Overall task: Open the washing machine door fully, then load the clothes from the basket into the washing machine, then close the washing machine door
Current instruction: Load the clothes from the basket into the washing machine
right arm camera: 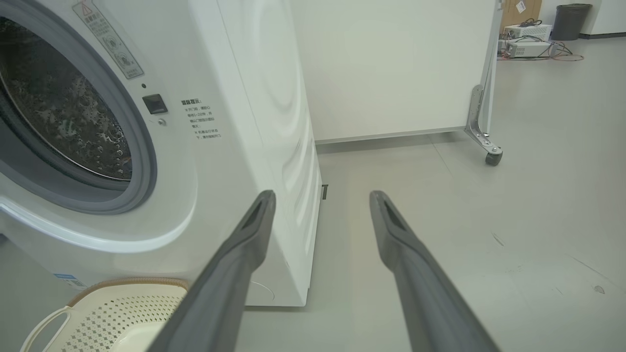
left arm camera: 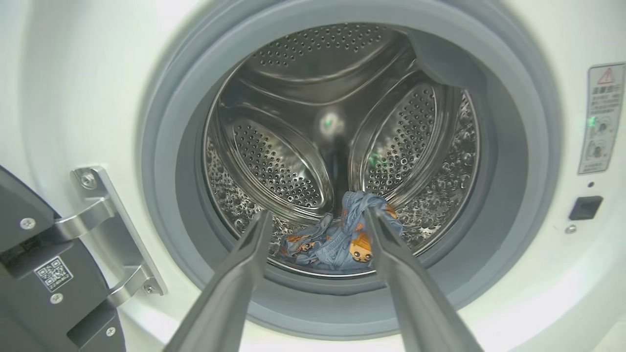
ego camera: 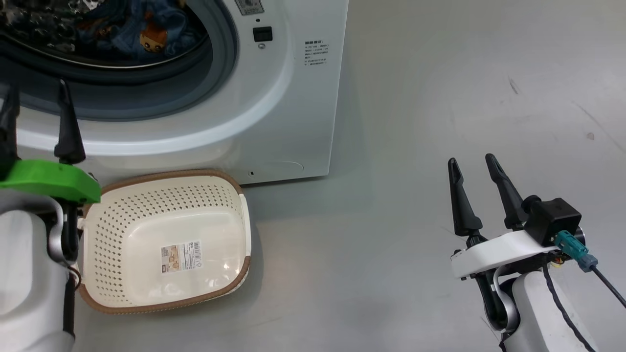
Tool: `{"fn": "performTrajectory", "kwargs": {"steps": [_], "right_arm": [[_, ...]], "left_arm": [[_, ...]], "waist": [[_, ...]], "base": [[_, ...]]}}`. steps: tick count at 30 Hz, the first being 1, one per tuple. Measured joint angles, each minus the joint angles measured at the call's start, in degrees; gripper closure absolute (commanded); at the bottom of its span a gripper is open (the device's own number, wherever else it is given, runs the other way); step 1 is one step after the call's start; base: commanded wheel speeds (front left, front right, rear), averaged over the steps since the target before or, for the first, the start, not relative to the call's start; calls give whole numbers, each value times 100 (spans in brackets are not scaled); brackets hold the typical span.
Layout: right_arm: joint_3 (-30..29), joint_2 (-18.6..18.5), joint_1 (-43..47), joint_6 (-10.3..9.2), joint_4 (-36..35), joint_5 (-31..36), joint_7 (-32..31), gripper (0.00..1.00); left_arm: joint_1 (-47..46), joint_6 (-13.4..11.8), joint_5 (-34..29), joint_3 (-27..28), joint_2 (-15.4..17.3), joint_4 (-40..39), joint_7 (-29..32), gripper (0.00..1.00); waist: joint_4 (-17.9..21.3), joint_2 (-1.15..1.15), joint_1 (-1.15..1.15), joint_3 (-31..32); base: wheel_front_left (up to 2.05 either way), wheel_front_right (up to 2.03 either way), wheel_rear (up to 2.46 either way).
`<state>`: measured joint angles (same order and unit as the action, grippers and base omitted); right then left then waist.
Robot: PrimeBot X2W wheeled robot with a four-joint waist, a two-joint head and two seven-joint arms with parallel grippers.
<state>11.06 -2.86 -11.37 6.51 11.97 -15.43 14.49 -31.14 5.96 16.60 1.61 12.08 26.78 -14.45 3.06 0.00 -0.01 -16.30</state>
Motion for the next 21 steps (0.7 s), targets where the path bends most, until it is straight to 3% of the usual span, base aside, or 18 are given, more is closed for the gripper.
{"fn": "performTrajectory", "kwargs": {"steps": [10,21], "right_arm": [[60,3,347,18,98,0,0,0],[93,7,594,46,69,1,0,0]], "left_arm": [[1210,-247,-138,294,-115,-664,0,0],[2385,-313,-397,331,-307,-1435,0,0]], "waist": [[-30,0,0,651],[-12,0,0,1090]], "base": [[0,0,0],[0,0,0]]}}
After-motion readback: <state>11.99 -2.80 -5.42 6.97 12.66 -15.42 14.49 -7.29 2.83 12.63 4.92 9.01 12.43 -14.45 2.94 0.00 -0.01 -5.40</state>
